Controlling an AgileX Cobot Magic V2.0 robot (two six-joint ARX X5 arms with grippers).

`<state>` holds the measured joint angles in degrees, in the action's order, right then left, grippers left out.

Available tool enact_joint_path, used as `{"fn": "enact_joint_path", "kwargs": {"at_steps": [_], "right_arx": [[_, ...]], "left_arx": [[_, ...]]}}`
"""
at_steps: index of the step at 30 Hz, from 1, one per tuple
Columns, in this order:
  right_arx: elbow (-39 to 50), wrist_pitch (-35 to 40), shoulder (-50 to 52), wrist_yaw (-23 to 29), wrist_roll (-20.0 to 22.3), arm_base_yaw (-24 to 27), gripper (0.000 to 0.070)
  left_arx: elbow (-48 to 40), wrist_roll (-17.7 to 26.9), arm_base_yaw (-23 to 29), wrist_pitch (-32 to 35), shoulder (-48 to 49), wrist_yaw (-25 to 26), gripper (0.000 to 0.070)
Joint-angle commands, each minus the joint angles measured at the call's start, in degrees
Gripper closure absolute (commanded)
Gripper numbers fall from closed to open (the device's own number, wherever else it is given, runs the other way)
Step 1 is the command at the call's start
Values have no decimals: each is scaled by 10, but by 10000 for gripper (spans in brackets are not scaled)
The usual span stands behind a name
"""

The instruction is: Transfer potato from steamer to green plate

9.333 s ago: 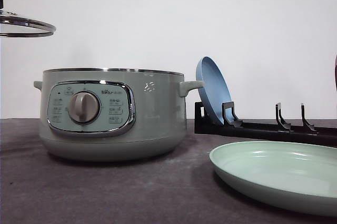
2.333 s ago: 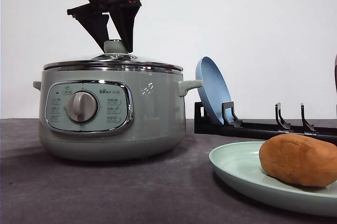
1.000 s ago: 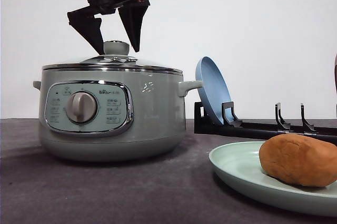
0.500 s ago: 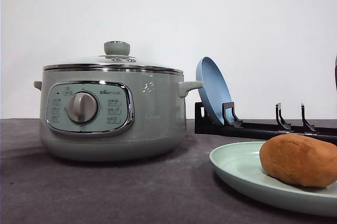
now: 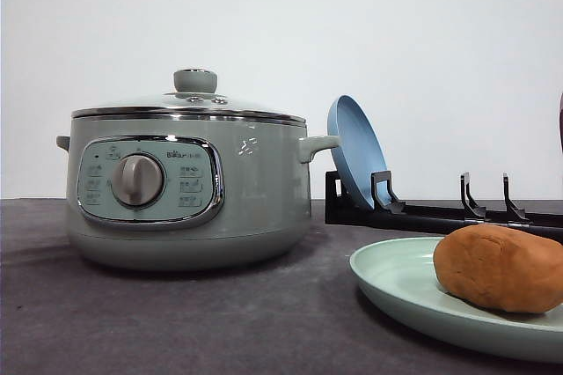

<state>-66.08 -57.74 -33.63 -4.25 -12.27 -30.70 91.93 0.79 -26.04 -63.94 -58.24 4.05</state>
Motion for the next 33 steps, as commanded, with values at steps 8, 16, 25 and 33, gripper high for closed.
{"fn": "enact_joint_path", "kwargs": {"at_steps": [8, 16, 25, 33], "right_arx": [[3, -10, 4, -2, 18, -2, 1], [55, -10, 42, 0, 11, -2, 1], [92, -9, 50, -5, -3, -2, 21], [92, -8, 50, -11, -7, -2, 688]], "left_arx": [[-252, -21, -3, 115, 209, 1, 144], [-316, -34, -3, 107, 277, 1, 145], [-317, -49, -3, 117, 276, 1, 222], [-317, -52, -3, 112, 276, 1, 700]]}}
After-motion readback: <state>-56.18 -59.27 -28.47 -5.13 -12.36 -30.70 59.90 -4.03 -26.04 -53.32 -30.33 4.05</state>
